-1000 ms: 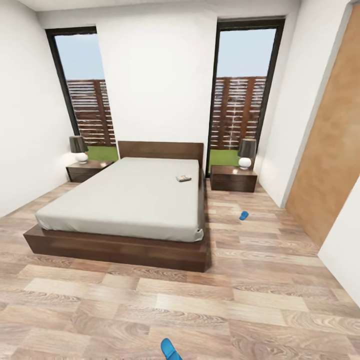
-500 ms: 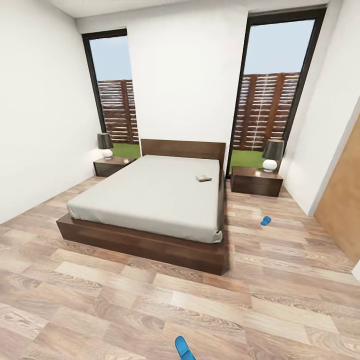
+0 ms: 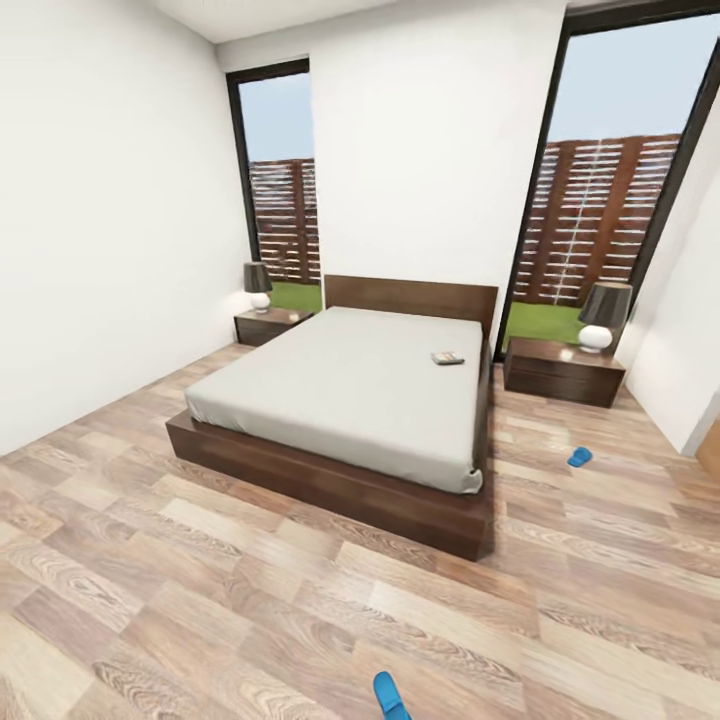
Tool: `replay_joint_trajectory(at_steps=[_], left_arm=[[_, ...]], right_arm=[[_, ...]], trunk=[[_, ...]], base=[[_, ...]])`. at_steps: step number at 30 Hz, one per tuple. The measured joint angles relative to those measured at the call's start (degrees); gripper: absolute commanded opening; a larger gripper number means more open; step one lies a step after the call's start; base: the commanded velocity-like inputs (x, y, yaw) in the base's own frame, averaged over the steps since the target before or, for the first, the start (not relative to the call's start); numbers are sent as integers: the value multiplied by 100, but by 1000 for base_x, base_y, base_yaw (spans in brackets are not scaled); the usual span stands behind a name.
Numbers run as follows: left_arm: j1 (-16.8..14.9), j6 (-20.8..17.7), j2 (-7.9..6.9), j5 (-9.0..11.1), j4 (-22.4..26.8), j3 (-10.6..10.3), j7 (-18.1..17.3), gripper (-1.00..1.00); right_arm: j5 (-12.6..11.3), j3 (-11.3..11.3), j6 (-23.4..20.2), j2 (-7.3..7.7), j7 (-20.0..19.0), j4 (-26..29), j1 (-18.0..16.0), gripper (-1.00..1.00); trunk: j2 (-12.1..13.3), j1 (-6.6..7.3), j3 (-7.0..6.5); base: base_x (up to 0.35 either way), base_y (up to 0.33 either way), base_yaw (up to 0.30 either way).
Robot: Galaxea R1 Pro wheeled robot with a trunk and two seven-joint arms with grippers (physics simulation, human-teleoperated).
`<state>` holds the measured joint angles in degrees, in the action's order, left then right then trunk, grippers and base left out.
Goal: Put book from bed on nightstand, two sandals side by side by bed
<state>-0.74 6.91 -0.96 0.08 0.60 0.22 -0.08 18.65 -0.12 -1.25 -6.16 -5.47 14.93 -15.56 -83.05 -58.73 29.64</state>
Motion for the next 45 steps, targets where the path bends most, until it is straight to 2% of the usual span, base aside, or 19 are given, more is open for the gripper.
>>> replay_joint_trajectory(at_steps=[23, 45], left_arm=[[0, 4, 8, 0, 0, -6, 0, 100], [0, 13, 0, 0, 0, -13, 0, 100]], right_arm=[[0, -3, 13, 0, 0, 0, 0, 100], [1, 5, 13, 0, -1, -4, 0, 100]], trunk=[[0, 0, 61], [0, 0, 124]], base=[[0, -135, 279], [0, -18, 278]])
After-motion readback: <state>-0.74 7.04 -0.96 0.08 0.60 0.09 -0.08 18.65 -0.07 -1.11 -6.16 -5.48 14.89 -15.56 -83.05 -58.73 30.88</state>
